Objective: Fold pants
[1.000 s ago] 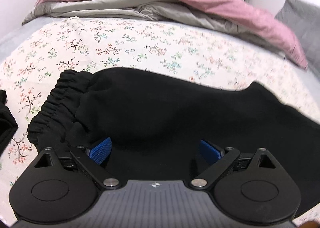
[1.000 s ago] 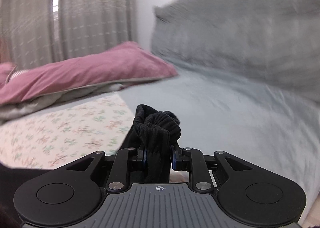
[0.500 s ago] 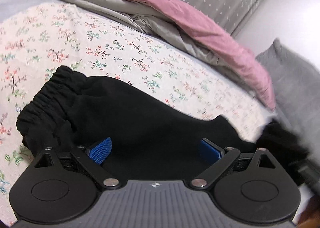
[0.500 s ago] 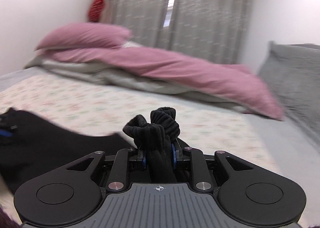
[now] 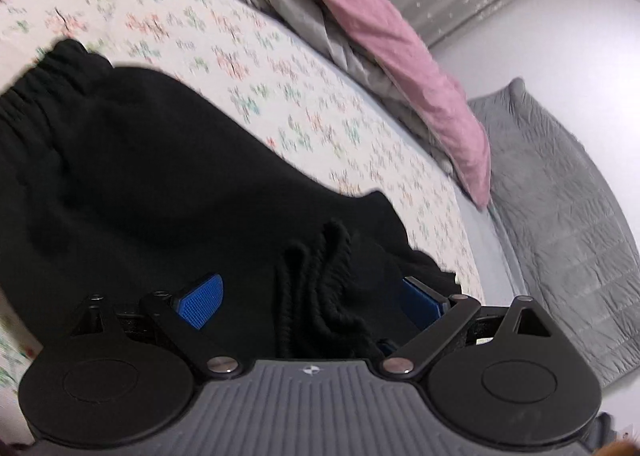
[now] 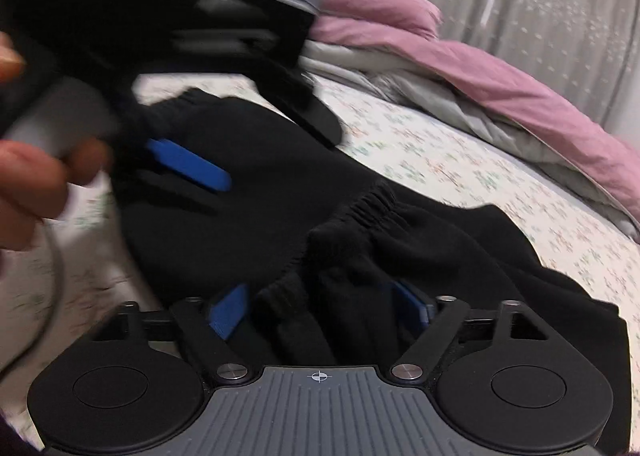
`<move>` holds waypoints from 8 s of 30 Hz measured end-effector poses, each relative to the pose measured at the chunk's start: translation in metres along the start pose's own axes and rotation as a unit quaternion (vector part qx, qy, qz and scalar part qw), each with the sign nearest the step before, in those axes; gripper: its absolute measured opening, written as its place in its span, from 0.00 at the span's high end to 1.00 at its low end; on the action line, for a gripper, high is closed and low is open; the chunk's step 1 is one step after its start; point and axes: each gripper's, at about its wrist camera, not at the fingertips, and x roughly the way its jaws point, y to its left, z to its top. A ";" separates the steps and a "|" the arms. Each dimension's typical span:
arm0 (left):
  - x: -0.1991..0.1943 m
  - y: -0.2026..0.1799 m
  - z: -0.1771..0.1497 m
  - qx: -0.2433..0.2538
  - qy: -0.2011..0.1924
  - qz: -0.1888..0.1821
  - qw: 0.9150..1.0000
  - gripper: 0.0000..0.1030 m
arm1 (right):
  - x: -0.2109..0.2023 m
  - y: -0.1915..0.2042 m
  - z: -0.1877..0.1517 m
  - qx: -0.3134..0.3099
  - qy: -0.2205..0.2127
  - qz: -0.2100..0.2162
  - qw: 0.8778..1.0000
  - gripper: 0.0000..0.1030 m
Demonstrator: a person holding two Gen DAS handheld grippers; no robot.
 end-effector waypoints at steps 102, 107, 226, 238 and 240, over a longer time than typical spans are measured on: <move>0.172 -0.082 0.044 0.169 -0.012 0.205 0.964 0.24 | -0.084 -0.193 -0.169 0.646 -0.011 0.092 0.758 0.31; 0.150 -0.086 0.028 0.185 -0.014 0.220 0.958 0.25 | -0.081 -0.193 -0.170 0.639 -0.011 0.092 0.764 0.33; 0.004 0.113 0.085 0.068 -0.046 0.177 0.981 0.00 | 0.103 -0.088 0.045 0.378 0.038 0.207 0.901 0.66; 0.006 0.116 0.084 0.067 -0.047 0.172 0.982 0.00 | 0.108 -0.089 0.038 0.401 0.037 0.213 0.890 0.61; 0.006 0.116 0.084 0.067 -0.047 0.171 0.982 0.00 | 0.108 -0.089 0.038 0.402 0.036 0.214 0.890 0.61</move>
